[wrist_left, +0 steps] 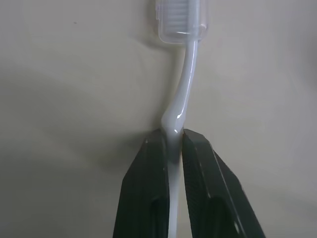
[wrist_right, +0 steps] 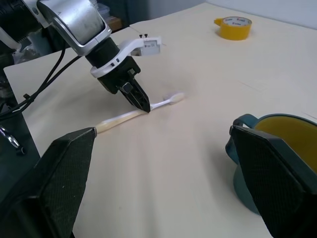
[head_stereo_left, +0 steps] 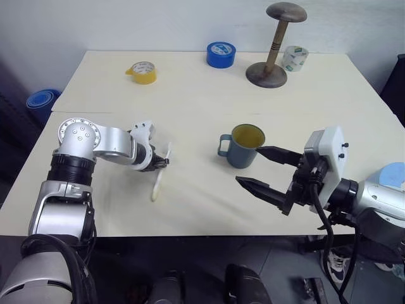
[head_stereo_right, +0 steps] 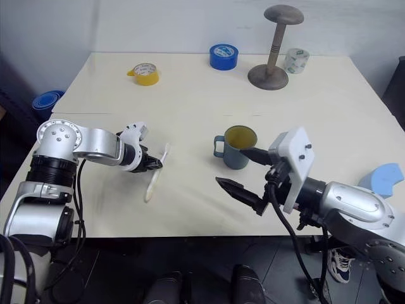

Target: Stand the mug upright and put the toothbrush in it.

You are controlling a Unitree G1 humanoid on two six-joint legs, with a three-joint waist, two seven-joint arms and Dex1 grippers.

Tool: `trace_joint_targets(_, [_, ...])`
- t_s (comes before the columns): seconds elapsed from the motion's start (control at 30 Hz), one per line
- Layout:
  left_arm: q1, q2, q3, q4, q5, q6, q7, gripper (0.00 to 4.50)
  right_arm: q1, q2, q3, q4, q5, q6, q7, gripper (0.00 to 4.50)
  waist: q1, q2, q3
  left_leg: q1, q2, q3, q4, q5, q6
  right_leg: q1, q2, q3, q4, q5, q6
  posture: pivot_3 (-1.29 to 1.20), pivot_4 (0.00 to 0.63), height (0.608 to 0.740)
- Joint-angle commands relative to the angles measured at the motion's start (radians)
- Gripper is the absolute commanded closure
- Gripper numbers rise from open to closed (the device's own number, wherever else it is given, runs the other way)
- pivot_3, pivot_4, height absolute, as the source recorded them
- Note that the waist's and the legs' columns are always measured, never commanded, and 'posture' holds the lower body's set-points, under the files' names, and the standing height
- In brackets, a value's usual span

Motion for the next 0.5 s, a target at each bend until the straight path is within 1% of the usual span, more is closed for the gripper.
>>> trace_joint_targets(0.03, [-0.093,0.01,-0.055,0.064,0.286,-0.239,-0.359,4.38,0.022,-0.026,-0.069,-0.007,0.039,-0.033,0.014,0.0,0.001,0.0,0.0,-0.001,0.0,0.0,0.0,0.0,0.0,-0.001,0.0,0.0,0.0,0.0,0.0,0.0,0.15,0.74])
trace_joint_targets(0.13, [-0.183,-0.04,0.005,0.104,0.371,-0.439,-0.682,4.38,0.055,-0.044,-0.124,0.002,0.112,-0.041,0.005,0.0,0.006,-0.003,0.002,-0.005,0.0,0.0,-0.001,0.0,0.0,-0.004,0.001,-0.001,-0.003,0.0,0.0,0.0,0.15,0.74])
trace_joint_targets(0.23, [-0.246,-0.091,0.091,0.126,0.374,-0.514,-0.921,4.38,0.093,-0.066,-0.178,0.007,0.167,-0.044,0.0,0.0,0.014,-0.005,0.003,-0.015,0.0,-0.001,0.0,-0.001,0.002,-0.009,0.0,-0.007,-0.007,0.001,0.001,0.0,0.15,0.74])
trace_joint_targets(0.27, [-0.257,-0.103,0.105,0.13,0.386,-0.529,-0.976,4.38,0.103,-0.073,-0.19,0.009,0.177,-0.045,0.002,0.0,0.014,-0.005,0.003,-0.016,0.0,-0.001,0.0,-0.001,0.002,-0.01,0.0,-0.008,-0.007,0.001,0.001,0.0,0.15,0.74])
trace_joint_targets(0.33, [-0.285,-0.134,0.106,0.125,0.428,-0.618,-1.172,4.38,0.145,-0.089,-0.242,0.009,0.187,-0.043,0.001,0.0,0.012,-0.005,0.003,-0.019,0.0,0.001,0.0,-0.002,0.003,-0.014,-0.002,-0.011,-0.007,0.002,0.003,0.0,0.15,0.74])
trace_joint_targets(0.43, [-0.352,-0.201,0.113,0.207,0.508,-0.748,-1.356,4.38,0.201,-0.105,-0.314,0.02,0.187,-0.043,-0.009,0.0,0.013,-0.006,0.004,-0.019,0.001,0.001,-0.002,-0.002,0.003,-0.015,-0.002,-0.015,-0.007,0.002,0.003,0.0,0.15,0.74])
trace_joint_targets(0.5, [-0.4,-0.245,0.108,0.28,0.56,-0.795,-1.434,4.38,0.238,-0.111,-0.357,0.024,0.186,-0.042,-0.005,0.0,0.014,-0.007,0.004,-0.02,0.001,0.001,-0.002,-0.002,0.003,-0.015,-0.002,-0.015,-0.007,0.002,0.003,0.0,0.15,0.74])
